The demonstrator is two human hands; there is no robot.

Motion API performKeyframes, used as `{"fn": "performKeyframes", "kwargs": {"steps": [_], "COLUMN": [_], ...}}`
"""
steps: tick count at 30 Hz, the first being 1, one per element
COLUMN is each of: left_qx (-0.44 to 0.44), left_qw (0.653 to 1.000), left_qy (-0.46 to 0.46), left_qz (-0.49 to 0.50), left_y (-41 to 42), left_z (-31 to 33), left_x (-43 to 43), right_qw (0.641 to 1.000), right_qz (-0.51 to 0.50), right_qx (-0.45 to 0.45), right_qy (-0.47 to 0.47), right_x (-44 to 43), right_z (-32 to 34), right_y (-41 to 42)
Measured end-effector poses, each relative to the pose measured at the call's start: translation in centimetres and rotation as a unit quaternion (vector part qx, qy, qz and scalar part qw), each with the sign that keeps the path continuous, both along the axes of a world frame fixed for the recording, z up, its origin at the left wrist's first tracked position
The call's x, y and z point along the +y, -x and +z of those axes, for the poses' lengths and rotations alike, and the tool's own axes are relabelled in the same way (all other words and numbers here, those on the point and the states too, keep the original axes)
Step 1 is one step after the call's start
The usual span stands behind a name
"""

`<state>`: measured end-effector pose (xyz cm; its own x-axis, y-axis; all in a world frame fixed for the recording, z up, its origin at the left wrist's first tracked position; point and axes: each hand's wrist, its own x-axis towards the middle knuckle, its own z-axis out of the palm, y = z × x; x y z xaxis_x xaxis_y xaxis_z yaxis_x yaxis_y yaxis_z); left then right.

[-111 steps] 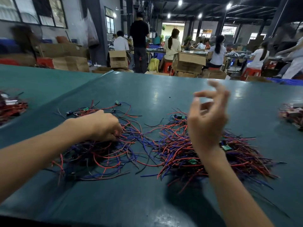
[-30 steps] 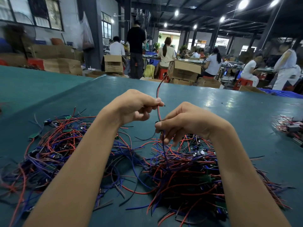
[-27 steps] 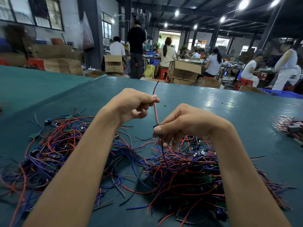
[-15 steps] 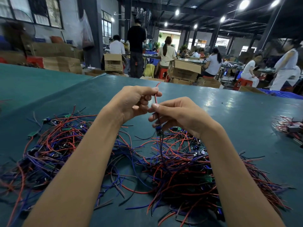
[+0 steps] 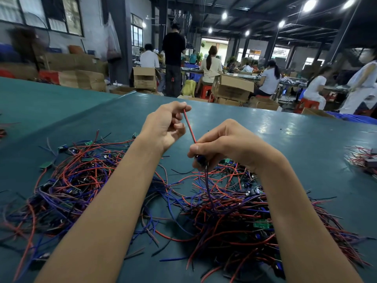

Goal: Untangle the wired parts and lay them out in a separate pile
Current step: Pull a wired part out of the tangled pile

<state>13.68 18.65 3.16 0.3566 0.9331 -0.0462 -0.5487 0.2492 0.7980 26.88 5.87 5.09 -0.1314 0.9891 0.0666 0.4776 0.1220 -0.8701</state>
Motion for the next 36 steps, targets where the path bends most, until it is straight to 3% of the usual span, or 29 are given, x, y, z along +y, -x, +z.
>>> {"fn": "performKeyframes", "kwargs": {"steps": [3,7,12,15,17,20,26,32,36], "left_qx": [-0.002,0.114,0.272,0.291,0.275,0.251,0.24,0.234,0.234], "left_qw": [0.999,0.992,0.931,0.892,0.884,0.891,0.94,0.949,0.949], "left_qy": [0.04,0.009,-0.124,-0.223,-0.258,-0.264,-0.194,-0.112,-0.106], "left_qz": [0.013,-0.053,-0.209,-0.266,-0.276,-0.269,-0.148,-0.181,-0.184], "left_y": [-0.7,-0.7,-0.1,0.3,0.3,0.2,0.1,-0.3,-0.5], "left_z": [-0.5,-0.7,-0.2,0.1,0.3,0.3,0.4,-0.3,-0.8], "left_x": [0.2,0.1,-1.0,-1.5,-1.8,-1.9,-1.3,-1.0,-0.7], "right_qw": [0.999,0.993,0.96,0.938,0.936,0.945,0.948,0.976,0.965], "right_qz": [-0.013,-0.066,-0.212,-0.28,-0.28,-0.263,-0.249,-0.109,-0.146], "right_qx": [0.001,0.098,0.184,0.201,0.207,0.192,0.197,0.167,0.211], "right_qy": [0.037,0.023,-0.012,-0.038,-0.044,-0.039,-0.02,0.089,0.057], "right_x": [-0.3,0.0,0.7,0.7,0.6,0.6,1.1,0.7,1.3], "right_z": [0.0,-0.1,-0.2,-0.2,-0.2,-0.1,-0.2,-0.7,-1.3], "right_y": [-0.5,-0.6,-0.9,-1.7,-2.0,-2.0,-1.8,-0.7,-0.1]}}
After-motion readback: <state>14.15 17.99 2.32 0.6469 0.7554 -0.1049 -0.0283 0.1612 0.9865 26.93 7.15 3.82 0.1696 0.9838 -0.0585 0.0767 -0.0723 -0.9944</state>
